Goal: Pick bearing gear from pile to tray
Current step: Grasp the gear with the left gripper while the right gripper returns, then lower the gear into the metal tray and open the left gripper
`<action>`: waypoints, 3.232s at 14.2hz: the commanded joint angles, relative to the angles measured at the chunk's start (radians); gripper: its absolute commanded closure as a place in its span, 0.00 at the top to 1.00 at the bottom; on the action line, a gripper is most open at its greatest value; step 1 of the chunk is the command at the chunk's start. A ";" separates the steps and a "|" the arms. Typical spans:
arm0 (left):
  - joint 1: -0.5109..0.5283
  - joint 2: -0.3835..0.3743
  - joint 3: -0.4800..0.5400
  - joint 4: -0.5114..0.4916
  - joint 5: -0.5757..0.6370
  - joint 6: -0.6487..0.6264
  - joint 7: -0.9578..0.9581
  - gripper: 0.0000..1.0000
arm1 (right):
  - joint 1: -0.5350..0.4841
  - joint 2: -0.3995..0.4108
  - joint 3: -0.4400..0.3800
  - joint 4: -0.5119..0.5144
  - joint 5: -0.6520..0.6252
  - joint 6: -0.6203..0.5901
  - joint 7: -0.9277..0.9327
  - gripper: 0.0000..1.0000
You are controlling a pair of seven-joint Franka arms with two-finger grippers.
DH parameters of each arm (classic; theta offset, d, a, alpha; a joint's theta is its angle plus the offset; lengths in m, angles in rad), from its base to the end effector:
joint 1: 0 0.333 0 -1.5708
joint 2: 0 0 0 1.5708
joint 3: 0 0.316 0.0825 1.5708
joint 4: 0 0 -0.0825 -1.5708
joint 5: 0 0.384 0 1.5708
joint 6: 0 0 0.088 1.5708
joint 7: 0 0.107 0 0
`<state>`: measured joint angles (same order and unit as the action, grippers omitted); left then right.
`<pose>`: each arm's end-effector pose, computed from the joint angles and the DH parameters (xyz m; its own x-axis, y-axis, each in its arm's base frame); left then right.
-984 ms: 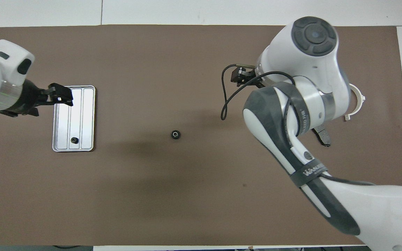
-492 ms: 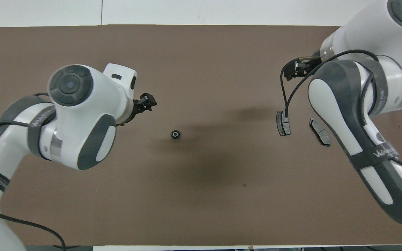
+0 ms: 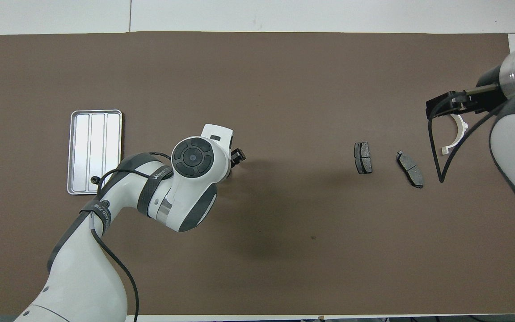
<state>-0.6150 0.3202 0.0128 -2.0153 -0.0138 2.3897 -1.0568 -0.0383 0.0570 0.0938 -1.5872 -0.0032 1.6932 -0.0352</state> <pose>0.4989 -0.3434 0.2986 0.8940 0.4476 0.0215 0.4462 -0.8935 0.0501 0.5817 0.0305 0.5955 0.9947 0.0905 0.0493 0.0906 -0.9959 -0.0004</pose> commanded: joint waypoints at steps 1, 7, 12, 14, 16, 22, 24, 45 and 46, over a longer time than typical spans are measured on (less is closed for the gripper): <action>-0.014 -0.007 0.013 -0.019 0.002 0.025 -0.009 0.92 | -0.028 -0.161 0.015 -0.146 0.003 -0.006 -0.022 1.00; -0.022 0.016 0.015 -0.006 0.002 0.022 -0.012 0.74 | -0.086 -0.157 0.018 -0.097 0.003 -0.026 -0.018 1.00; -0.026 0.016 0.016 0.004 0.002 0.008 -0.015 0.29 | -0.074 -0.141 0.017 -0.097 0.023 -0.021 0.006 1.00; -0.026 0.016 0.016 0.024 0.008 -0.041 -0.015 0.07 | -0.072 -0.140 0.017 -0.096 0.025 -0.018 0.011 1.00; -0.009 0.002 0.022 0.078 0.011 -0.121 -0.005 0.05 | -0.072 -0.141 0.017 -0.096 0.025 -0.026 0.015 1.00; 0.292 -0.174 0.029 0.063 0.011 -0.330 0.474 0.06 | -0.057 -0.141 0.007 -0.097 0.022 -0.024 0.015 1.00; 0.417 -0.171 0.027 0.050 0.002 -0.267 0.683 0.06 | -0.058 -0.141 0.007 -0.097 0.022 -0.021 0.014 1.00; 0.589 -0.071 0.030 0.028 -0.002 -0.106 0.902 1.00 | -0.057 -0.143 0.011 -0.082 0.022 -0.024 0.014 1.00; 0.587 -0.101 0.032 0.070 0.000 -0.191 0.902 1.00 | -0.057 -0.141 0.011 -0.080 0.022 -0.024 0.014 1.00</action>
<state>-0.0434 0.2913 0.0508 -1.9992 -0.0097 2.3322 -0.1720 -0.0969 -0.0896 0.1043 -1.6724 0.0082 1.6678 -0.0314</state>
